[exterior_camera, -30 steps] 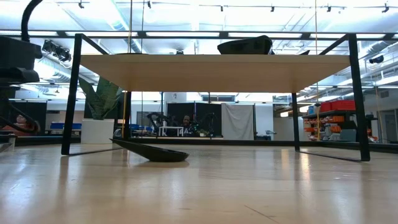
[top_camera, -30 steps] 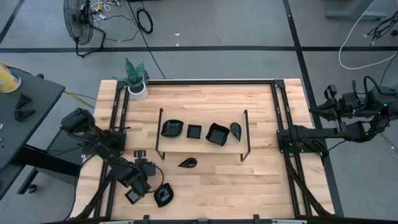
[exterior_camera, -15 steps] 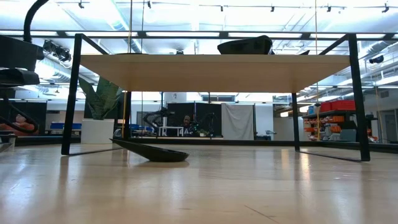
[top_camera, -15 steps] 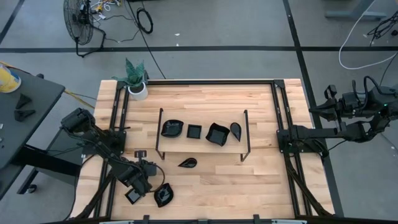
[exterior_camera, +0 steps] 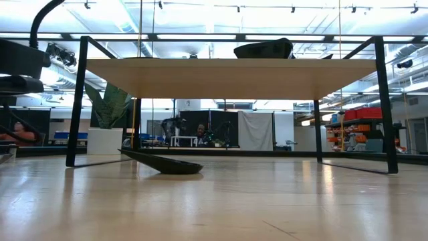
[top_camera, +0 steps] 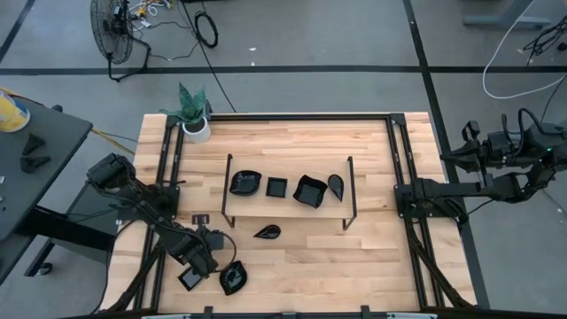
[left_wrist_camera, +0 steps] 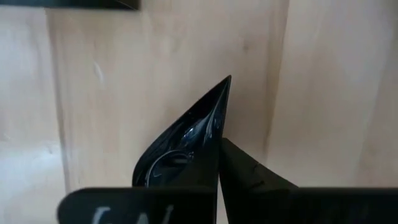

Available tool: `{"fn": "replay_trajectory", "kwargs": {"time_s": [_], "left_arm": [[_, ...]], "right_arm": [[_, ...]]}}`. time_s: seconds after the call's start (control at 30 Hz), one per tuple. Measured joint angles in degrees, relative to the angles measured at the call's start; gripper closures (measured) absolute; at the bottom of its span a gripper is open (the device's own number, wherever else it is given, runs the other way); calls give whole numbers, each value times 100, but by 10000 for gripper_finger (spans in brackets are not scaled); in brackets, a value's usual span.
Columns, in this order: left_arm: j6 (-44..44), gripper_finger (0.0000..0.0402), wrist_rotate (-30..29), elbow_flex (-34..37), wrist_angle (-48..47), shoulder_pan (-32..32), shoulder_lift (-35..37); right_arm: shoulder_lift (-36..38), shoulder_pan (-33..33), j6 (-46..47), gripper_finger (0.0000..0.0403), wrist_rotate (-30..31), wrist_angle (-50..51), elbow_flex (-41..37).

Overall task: Pick & Place Mini shaped plates
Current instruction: Stack the drop shaped plate on top of the drop shaped plate on the shelf

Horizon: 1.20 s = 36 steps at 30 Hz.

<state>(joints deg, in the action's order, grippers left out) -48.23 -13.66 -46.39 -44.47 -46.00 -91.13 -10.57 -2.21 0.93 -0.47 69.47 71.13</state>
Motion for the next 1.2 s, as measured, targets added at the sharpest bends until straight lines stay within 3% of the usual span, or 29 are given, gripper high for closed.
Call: {"fn": "replay_trajectory", "kwargs": {"time_s": [0.23,0.57,0.77,1.0,1.2], "left_arm": [[-25,398,357,-4,20,-2,157],[-321,400,590,-112,-426,-2,942],[-322,400,579,-679,-1487,-2,1345],[-326,401,129,-1477,-2856,2,1519],[-311,401,-175,-1934,-3426,103,1517]], "right_arm": [[0,2,2,396,0,1,-1],[-2,2,1,396,0,0,-1],[-2,0,2,396,0,-2,-2],[-2,1,1,396,0,0,-1],[-2,1,2,396,0,0,1]]}}
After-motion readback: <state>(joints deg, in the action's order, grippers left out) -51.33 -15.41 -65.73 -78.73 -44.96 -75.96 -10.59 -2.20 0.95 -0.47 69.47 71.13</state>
